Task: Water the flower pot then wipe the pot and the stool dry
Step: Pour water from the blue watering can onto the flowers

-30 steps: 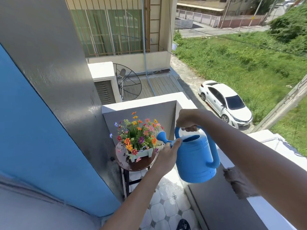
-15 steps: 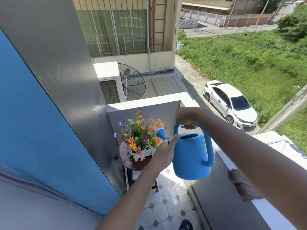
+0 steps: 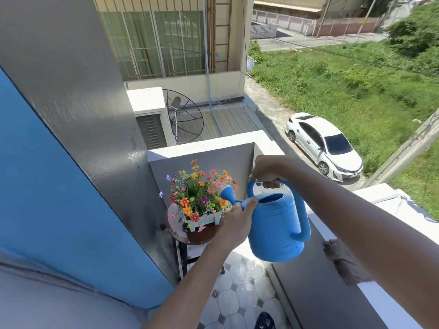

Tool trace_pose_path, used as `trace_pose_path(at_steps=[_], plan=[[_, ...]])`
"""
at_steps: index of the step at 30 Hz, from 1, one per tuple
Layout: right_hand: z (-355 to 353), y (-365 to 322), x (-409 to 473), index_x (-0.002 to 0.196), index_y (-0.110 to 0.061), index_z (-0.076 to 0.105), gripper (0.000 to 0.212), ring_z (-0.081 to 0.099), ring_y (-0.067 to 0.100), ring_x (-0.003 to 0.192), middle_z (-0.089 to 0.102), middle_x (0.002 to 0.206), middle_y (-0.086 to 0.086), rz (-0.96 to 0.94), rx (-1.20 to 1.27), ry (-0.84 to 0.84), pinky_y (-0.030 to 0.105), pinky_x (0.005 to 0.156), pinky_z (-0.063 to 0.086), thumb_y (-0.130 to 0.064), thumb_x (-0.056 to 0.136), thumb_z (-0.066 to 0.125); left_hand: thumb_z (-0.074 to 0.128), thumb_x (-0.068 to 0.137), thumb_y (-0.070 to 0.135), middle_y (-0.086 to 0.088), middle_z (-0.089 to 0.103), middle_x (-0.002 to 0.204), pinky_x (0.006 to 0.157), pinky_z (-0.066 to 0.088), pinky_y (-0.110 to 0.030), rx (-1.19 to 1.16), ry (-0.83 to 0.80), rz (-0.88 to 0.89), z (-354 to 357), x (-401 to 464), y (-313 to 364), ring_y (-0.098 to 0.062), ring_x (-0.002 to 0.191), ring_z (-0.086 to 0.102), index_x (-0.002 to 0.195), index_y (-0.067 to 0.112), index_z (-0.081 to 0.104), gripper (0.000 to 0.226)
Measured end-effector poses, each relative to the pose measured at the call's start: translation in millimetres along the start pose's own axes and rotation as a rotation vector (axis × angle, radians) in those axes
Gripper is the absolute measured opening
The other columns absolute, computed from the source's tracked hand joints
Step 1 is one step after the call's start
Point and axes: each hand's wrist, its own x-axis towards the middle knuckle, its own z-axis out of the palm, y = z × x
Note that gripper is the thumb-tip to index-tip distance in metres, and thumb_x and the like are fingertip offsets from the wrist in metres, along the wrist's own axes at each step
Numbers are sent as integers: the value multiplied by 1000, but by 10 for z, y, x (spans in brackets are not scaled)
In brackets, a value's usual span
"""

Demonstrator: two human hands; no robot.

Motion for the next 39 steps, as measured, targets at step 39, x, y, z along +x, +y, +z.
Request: trace_pose_path(at_steps=[39], plan=[[562, 1695, 809, 89, -1, 55, 31, 49, 20, 40, 54, 66, 14, 148, 944, 341, 35, 51, 46, -27, 102, 44, 54, 93, 44, 7, 65, 110, 79, 55, -30, -11, -80, 126, 970, 1529, 61, -10, 98, 64, 125, 30, 51, 35]])
